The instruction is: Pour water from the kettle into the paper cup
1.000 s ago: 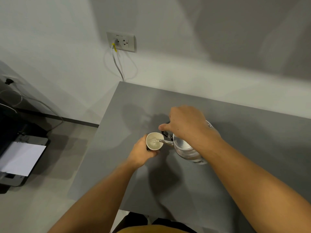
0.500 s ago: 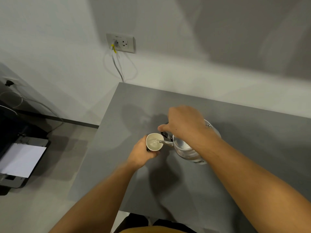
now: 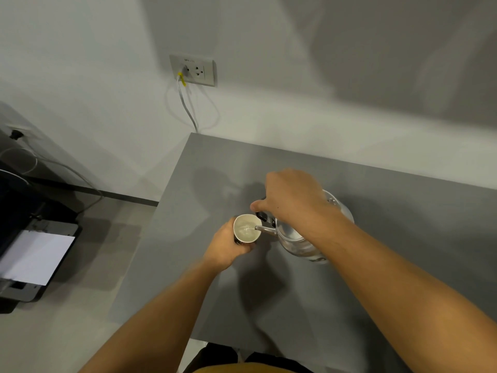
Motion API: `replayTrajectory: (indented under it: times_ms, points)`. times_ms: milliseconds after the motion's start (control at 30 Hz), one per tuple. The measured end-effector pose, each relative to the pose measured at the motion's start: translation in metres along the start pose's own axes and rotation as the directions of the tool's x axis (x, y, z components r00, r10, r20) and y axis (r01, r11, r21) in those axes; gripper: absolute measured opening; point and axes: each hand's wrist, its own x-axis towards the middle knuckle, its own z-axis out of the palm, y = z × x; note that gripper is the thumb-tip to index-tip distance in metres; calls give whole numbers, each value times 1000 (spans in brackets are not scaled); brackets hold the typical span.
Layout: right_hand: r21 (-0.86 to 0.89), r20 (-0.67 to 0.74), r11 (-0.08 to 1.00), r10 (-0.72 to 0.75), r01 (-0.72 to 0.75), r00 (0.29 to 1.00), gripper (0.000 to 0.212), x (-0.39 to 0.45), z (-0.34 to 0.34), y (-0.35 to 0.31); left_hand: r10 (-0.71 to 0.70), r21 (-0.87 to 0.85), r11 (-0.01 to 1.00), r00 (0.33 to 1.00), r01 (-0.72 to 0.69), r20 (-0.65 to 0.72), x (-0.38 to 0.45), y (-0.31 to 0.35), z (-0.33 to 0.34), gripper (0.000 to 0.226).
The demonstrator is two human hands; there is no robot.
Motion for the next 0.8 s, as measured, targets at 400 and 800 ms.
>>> replayTrajectory:
  times_ms: [400,800]
  points:
    - [3,6,1000,-1,1,1000,48,1,-1,-2,-2,-19,1000,1000,3,6,0,1,1,67]
    - [1,-3,1000,-7,7,1000,45,-1,-2,-1,0,-3,1000,1000,0,-3,0,1,0,67]
